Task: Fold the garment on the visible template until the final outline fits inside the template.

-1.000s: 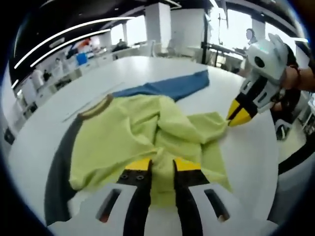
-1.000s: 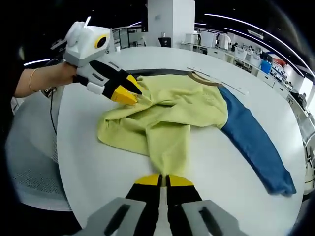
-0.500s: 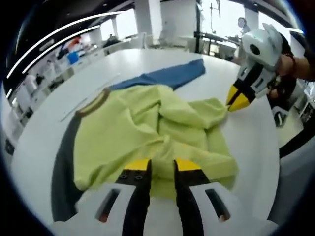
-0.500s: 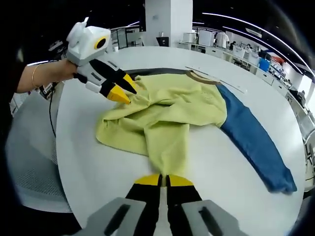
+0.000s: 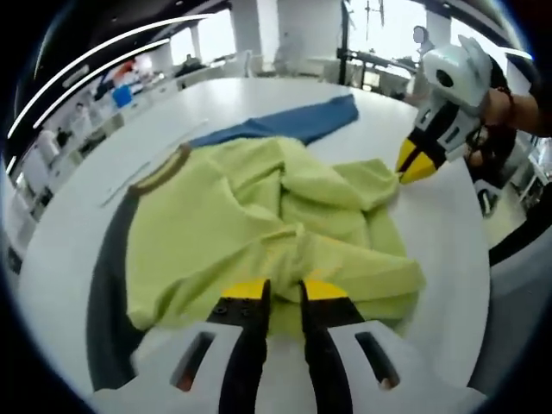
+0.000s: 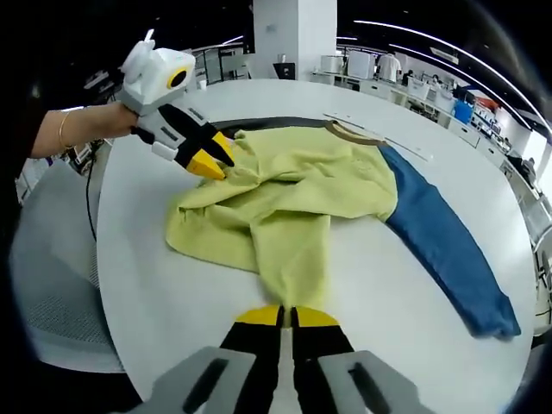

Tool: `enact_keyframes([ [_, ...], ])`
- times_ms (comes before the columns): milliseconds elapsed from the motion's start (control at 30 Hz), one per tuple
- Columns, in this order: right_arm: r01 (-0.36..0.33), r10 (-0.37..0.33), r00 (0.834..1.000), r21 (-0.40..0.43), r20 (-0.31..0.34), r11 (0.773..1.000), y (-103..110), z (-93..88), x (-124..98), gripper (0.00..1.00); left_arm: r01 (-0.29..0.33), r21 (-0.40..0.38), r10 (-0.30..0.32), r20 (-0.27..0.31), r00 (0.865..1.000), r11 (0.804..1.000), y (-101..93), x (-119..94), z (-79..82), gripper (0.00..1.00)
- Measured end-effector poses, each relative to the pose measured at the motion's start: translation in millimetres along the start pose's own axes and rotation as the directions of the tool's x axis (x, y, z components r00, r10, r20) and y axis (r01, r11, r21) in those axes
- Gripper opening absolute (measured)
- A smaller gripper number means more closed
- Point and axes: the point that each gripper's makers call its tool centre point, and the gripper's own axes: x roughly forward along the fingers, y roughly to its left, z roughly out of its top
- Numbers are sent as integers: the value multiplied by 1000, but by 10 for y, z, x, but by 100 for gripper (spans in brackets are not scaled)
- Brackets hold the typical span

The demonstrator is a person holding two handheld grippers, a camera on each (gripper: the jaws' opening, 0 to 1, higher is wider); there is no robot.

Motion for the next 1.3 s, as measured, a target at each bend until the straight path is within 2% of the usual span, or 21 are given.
enact_keyframes([
  [200,1,-1,1000,7,2,1000,-8,-1,-1,0,0,76,1,-17,1000,997,-44,36,-29,8],
  [400,4,-4,1000,12,2,1000,-11,-8,8,0,12,60,-10,-30,999,998,-19,98,-61,7],
  [533,7,-7,1000,22,4,1000,-18,-7,9,0,20,7,-20,-27,999,1000,-21,98,-64,2],
  [733,7,-7,1000,18,6,1000,-13,0,-3,0,-2,-22,2,-24,1000,1000,-21,32,-66,0],
  [833,11,-11,1000,22,10,1000,-23,9,-24,0,-16,-30,16,-17,1000,999,-15,-33,-60,0],
  [933,13,-14,1000,35,15,999,-28,27,-73,0,-24,-81,25,9,1000,996,-13,-152,-11,0],
  [1033,19,-20,1000,45,22,999,-36,59,-124,0,-42,-94,44,21,999,995,7,-275,7,0],
  [1300,31,-34,998,70,45,997,-43,179,-272,0,-101,-97,104,28,994,990,36,-611,-64,0],
])
